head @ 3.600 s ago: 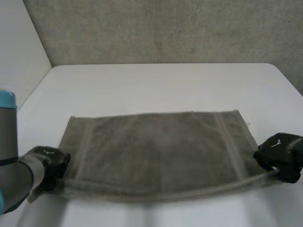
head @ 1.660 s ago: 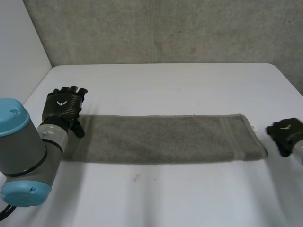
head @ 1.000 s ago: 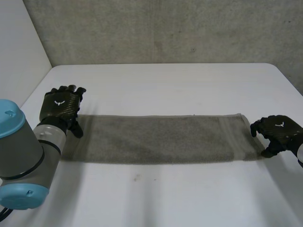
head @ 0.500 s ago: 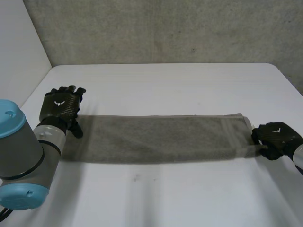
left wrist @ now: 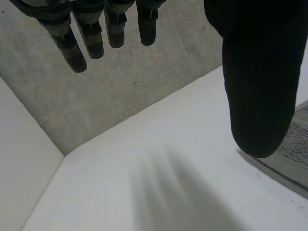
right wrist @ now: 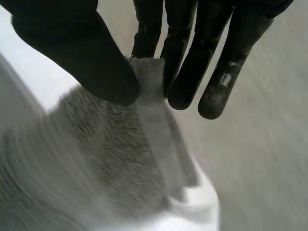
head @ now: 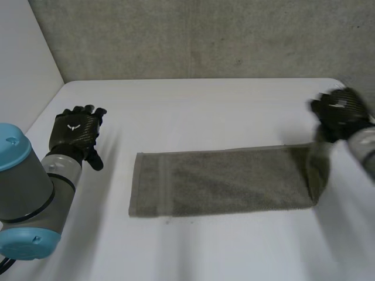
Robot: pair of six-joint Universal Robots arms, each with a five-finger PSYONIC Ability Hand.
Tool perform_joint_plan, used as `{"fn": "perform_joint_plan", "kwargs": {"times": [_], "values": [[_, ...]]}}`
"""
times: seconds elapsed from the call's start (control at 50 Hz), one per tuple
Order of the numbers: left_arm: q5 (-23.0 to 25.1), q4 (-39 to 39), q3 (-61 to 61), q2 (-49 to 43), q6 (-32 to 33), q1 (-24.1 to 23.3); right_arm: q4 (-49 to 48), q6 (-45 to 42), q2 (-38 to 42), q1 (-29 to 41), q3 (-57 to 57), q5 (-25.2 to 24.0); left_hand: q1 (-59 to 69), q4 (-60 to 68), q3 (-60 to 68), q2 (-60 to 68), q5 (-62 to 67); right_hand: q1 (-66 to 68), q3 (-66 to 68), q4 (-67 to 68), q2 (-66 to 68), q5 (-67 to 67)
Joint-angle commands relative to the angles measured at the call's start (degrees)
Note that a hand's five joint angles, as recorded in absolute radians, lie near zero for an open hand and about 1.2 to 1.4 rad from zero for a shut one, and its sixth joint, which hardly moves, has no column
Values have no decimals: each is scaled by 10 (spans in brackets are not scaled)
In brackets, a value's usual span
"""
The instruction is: Fold the laundry
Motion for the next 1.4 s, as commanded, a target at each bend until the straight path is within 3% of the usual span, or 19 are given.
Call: {"fn": "perform_joint_plan", "kwargs": {"times": [0.02, 0.06, 0.18, 0.36, 0.38, 0.4, 0.44, 0.48, 0.66, 0.8, 0.94, 0.98, 1.0, 1.04, 1.06, 1.08, 1.1, 1.28, 1.4], "values": [[-1, 0, -3, 8, 0, -1, -69, 5, 17, 179, -13, -22, -5, 3, 2, 5, -18, 259, 124, 116, 126, 137], [-1, 1, -4, 9, 0, -1, -94, 7, 67, 260, -30, -38, -5, 3, 2, 5, -18, 259, 124, 116, 126, 137], [-1, 1, -5, 10, 0, -1, -96, 9, 164, 365, -70, -51, -5, 3, 2, 5, -18, 259, 124, 116, 126, 137], [-1, 1, -7, 11, -1, -3, -94, 24, 204, 405, -82, -45, -5, 3, 2, 5, -18, 234, 99, 92, 101, 112], [-1, 1, -7, 11, -1, -3, -93, 39, 196, 404, -82, -39, -5, 3, 2, 5, -18, 6, -129, -136, -127, -116], [-1, 1, -8, 11, -1, -6, -93, 39, 196, 404, -82, -39, -5, 3, 2, 5, -18, 4, -131, -139, -129, -118], [-1, 1, -9, 11, -4, -8, -89, 90, 162, 401, -76, -36, -5, 3, 2, 5, -18, -425, -560, -567, -558, -547], [-1, 1, -10, 11, -6, -10, -82, 123, 138, 390, -73, -34, -5, 3, 2, 5, -18, -441, -576, -584, -574, -563], [6, 1, -6, 9, -71, -59, 48, 276, 37, 215, -21, -30, -5, 3, 2, 5, -18, -441, -576, -584, -574, -563], [35, 0, 15, -6, -100, -95, 63, 265, 5, 140, 68, -33, -5, 4, 3, 6, -18, -441, -576, -584, -574, -563], [35, 0, 46, -94, -94, -145, 32, 215, 1, 88, 144, -34, -3, 5, 4, 7, -16, -441, -576, -584, -574, -563], [35, 1, 47, -105, -94, -145, 10, 188, 7, 72, 170, -37, -5, 4, 3, 6, -18, -275, -410, -417, -408, -397], [34, 1, 46, -110, -94, -145, 10, 188, 7, 72, 170, -37, -5, 4, 3, 6, -18, -274, -409, -416, -407, -396], [34, 1, 46, -112, -94, -145, -18, 167, 21, 67, 178, -38, -5, 4, 3, 6, -18, 0, -135, -142, -132, -121], [34, 0, 45, -112, -94, -142, -18, 167, 21, 67, 178, -38, -3, 5, 4, 7, -16, 2, -133, -140, -131, -120], [34, 0, 45, -112, -94, -142, -31, 157, 38, 68, 177, -38, -3, 5, 4, 7, -16, 187, 52, 44, 54, 65], [34, -2, 44, -109, -94, -139, -37, 147, 51, 68, 171, -31, -5, 4, 3, 6, -18, 258, 123, 116, 125, 136], [29, -9, 27, -70, -96, -128, -44, 78, 38, 98, 106, -23, -5, 3, 2, 5, -18, 259, 124, 116, 126, 137], [0, -9, 24, -34, -96, -115, -27, 88, 36, 281, -18, -3, -5, 3, 2, 5, -18, 259, 124, 116, 126, 137]]}}
